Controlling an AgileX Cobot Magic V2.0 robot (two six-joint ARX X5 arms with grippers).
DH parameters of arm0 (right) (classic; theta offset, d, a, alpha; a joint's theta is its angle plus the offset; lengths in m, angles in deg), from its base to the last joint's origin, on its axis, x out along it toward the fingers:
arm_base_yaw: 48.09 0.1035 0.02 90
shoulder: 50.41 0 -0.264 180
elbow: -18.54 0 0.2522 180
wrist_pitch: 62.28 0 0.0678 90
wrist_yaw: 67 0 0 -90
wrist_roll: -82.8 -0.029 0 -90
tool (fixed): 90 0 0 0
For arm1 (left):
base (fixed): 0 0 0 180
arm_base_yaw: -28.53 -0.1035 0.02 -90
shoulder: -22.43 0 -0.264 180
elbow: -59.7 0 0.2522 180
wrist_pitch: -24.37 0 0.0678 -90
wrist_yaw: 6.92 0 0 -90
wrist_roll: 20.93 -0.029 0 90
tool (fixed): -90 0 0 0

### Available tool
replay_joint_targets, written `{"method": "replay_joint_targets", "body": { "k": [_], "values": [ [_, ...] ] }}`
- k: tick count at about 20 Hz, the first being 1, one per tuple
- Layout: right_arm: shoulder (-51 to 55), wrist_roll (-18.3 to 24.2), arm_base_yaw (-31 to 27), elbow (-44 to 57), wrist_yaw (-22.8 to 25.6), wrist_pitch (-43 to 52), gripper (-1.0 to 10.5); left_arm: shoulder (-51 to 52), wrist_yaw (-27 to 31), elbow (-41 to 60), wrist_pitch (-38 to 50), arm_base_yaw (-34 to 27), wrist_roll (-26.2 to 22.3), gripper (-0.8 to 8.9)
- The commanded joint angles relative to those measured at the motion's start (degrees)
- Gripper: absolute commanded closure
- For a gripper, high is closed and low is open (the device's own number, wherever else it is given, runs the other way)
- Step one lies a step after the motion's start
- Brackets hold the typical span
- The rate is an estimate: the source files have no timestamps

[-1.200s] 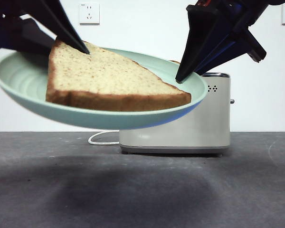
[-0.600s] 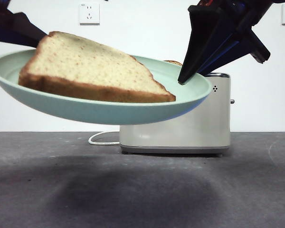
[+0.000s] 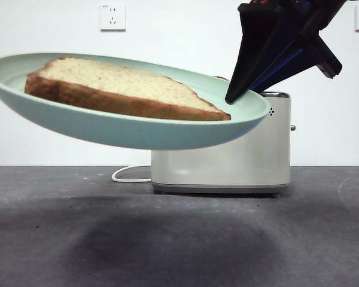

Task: Take the bread from the toaster,put the bread on the plate,put the plate on the table

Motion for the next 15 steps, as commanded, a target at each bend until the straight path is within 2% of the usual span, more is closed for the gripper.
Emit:
{"method": "replay_joint_targets", "body": {
  "k": [1,3,4,7,8,11,15],
  "values": [
    [1.2,-0.4,0.0,0.0,-0.4,0.7,9.6,0.0,0.0,-3.4,-1.6,0.1,-3.6,3.78],
    [2.5,-0.4,-1.2,0.0,-0.3,0.7,9.6,0.5,0.1,-5.7,-3.4,0.1,-4.8,3.82],
    [3.5,-0.4,-2.4,0.0,-0.3,0.7,9.6,1.1,0.1,-6.3,-4.1,0.0,-5.9,4.44],
    [6.3,-0.4,-7.5,0.0,-0.1,0.5,9.6,4.3,1.8,-6.4,-4.4,0.1,-8.3,7.85],
    [6.9,-0.1,-9.7,0.0,-0.1,-0.1,9.6,5.4,2.7,-6.4,-4.4,0.1,-9.5,8.24],
    [7.0,3.0,-16.5,0.0,-0.2,-3.5,9.6,8.2,6.2,-6.4,-4.4,0.1,-10.8,8.22],
    [5.8,5.0,-21.9,0.0,-0.1,-4.5,9.6,12.0,13.2,-6.4,-4.4,0.2,-14.3,8.21]
  ]
}}
